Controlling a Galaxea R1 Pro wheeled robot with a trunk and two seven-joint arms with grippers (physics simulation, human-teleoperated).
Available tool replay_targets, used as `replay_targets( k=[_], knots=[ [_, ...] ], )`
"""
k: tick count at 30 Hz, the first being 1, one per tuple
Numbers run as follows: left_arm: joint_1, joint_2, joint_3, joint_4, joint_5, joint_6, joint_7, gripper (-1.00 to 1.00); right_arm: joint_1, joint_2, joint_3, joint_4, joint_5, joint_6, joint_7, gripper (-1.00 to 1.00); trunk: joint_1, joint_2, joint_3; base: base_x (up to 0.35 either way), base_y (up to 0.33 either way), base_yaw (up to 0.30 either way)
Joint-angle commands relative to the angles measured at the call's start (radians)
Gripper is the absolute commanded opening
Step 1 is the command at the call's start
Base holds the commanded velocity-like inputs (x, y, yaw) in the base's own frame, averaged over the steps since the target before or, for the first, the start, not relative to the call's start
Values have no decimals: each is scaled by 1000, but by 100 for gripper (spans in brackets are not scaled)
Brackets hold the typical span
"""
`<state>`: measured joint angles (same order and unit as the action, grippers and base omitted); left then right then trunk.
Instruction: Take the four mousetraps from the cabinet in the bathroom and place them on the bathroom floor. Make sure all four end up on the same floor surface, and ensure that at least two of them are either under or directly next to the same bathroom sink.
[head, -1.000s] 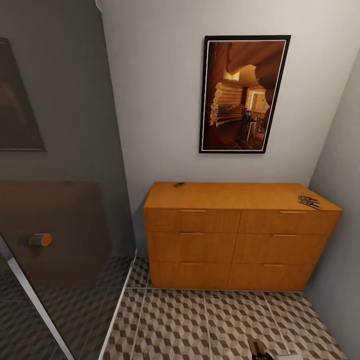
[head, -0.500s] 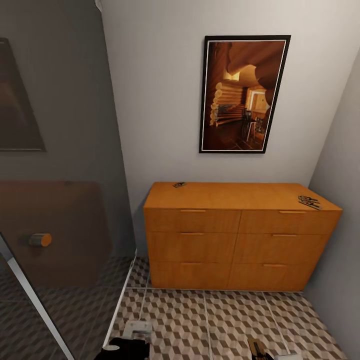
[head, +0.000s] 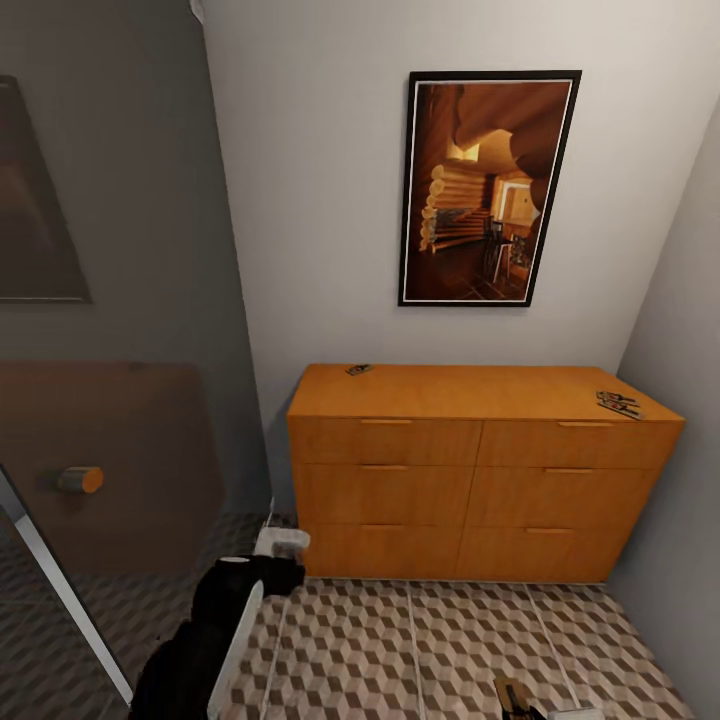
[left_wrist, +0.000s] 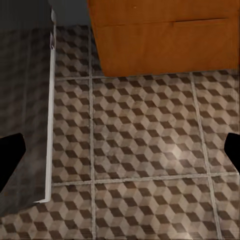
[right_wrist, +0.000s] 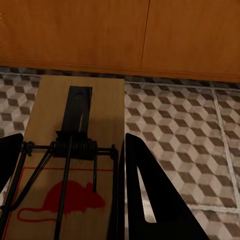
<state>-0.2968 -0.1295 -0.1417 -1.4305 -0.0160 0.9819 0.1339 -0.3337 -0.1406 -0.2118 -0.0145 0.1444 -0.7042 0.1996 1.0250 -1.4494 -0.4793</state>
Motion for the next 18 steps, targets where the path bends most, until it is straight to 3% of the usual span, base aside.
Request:
replay_targets(
  k=[1, 5, 10, 12, 16, 18],
  knots=[
    [-37, -1, -1, 0, 0, 12, 3, 100, -1, 0, -9, 1, 6, -1, 6, -100, 0, -1, -1, 0, 0, 0],
    [-166, -3, -1, 37, 2, 23, 4, 100, -1, 9, -9, 1, 6, 0, 7, -100, 0, -1, -1, 0, 0, 0],
    [-369, -4, 0, 154, 3, 27, 4, 100, -1, 13, -9, 1, 7, 0, 5, -100, 0, -1, -1, 0, 0, 0],
    [-417, -4, 0, 184, 4, 27, 4, 100, -1, 13, -9, 1, 7, 0, 5, -100, 0, -1, -1, 0, 0, 0],
    [-632, -5, 1, 330, 4, 27, 8, 100, -1, 14, -9, 1, 7, 0, 5, -100, 0, -1, -1, 0, 0, 0],
    [-694, -5, 1, 378, 4, 26, 9, 100, -1, 15, -9, 1, 7, 0, 4, -100, 0, -1, -1, 0, 0, 0]
  ],
)
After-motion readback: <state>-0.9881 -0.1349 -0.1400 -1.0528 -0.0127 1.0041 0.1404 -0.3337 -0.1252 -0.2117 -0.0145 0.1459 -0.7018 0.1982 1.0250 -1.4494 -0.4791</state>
